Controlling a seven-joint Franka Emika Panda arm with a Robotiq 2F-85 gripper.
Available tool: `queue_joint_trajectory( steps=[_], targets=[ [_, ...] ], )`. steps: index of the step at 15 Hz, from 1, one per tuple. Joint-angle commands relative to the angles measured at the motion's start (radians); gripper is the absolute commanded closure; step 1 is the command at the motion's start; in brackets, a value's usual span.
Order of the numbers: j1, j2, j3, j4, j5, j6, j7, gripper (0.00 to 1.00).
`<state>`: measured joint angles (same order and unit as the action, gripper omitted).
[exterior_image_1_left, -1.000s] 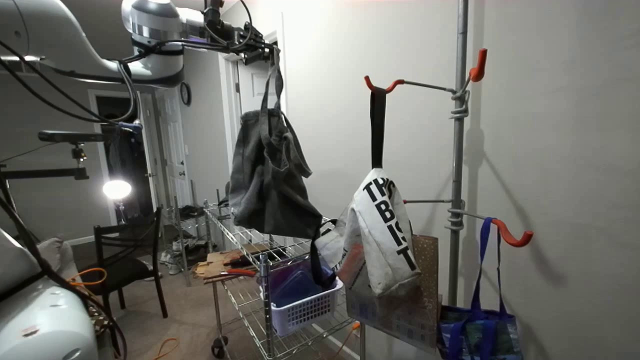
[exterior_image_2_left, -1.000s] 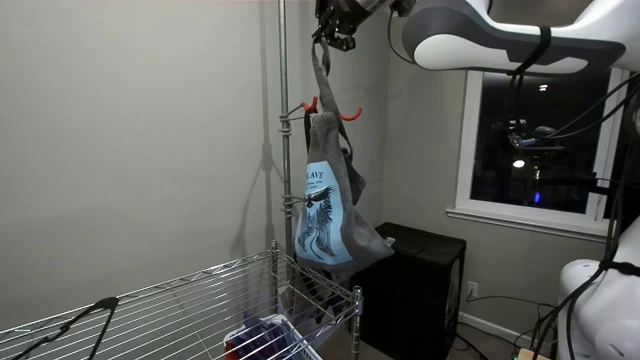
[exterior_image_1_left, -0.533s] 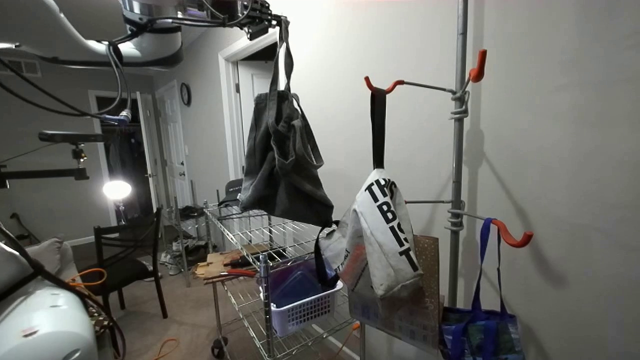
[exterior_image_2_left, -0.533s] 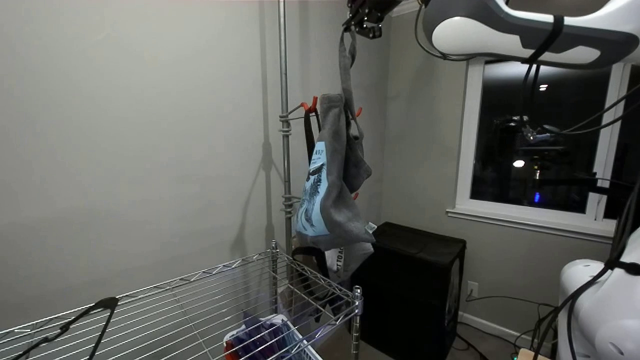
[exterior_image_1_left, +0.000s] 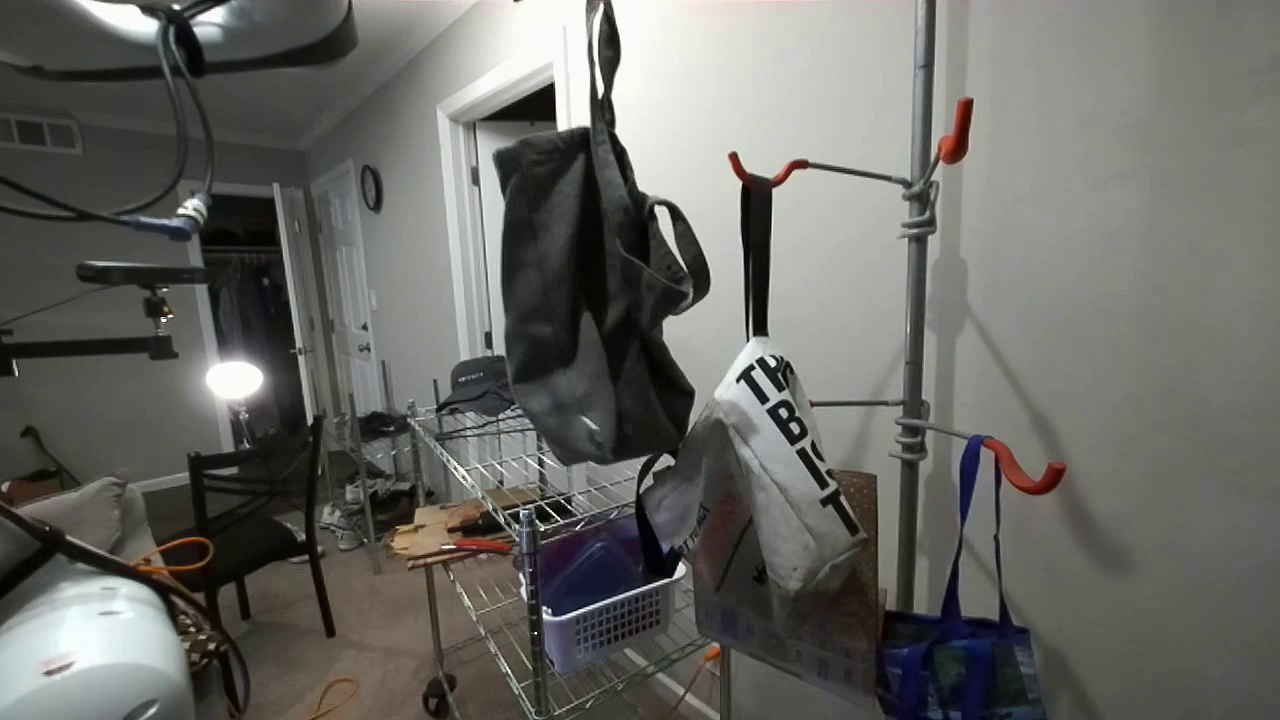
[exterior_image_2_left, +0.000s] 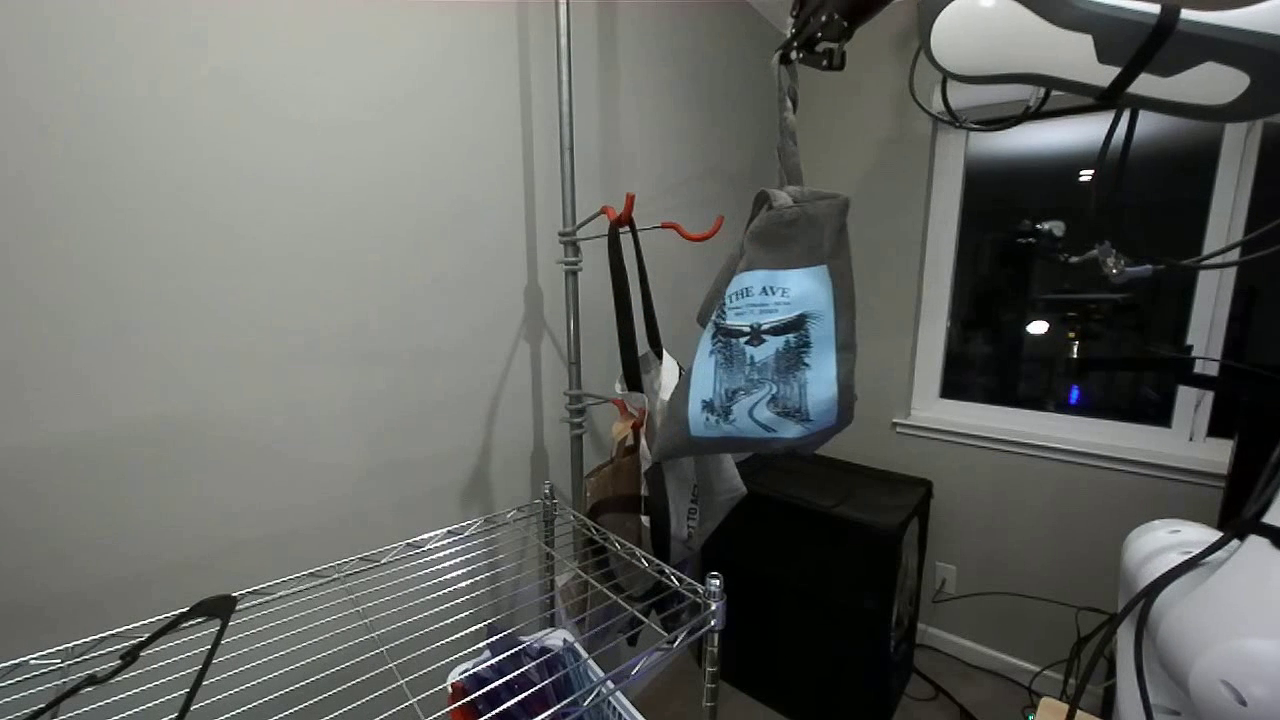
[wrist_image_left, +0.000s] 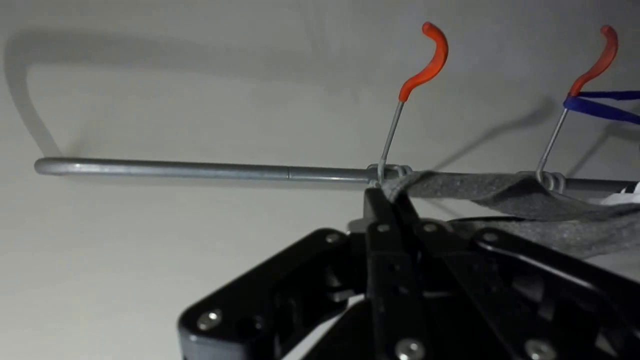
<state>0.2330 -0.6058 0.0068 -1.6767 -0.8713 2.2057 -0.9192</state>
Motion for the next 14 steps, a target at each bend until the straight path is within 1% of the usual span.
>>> queue_joint_trajectory(
  steps=[1, 5, 9, 11, 14],
  targets=[
    [-0.04, 0.003, -0.068, -0.013, 0.05, 0.044, -0.043, 0.99],
    [-0.076, 0.069, -0.158, 0.008, 0.109, 0.063, -0.051, 0.99],
    [-0.123, 0.152, -0.237, 0.044, 0.201, 0.091, -0.091, 0.99],
    [-0.147, 0.195, -0.261, 0.07, 0.248, 0.11, -0.119, 0.99],
    [-0.178, 0.255, -0.268, 0.122, 0.314, 0.126, -0.171, 0.99]
  ],
)
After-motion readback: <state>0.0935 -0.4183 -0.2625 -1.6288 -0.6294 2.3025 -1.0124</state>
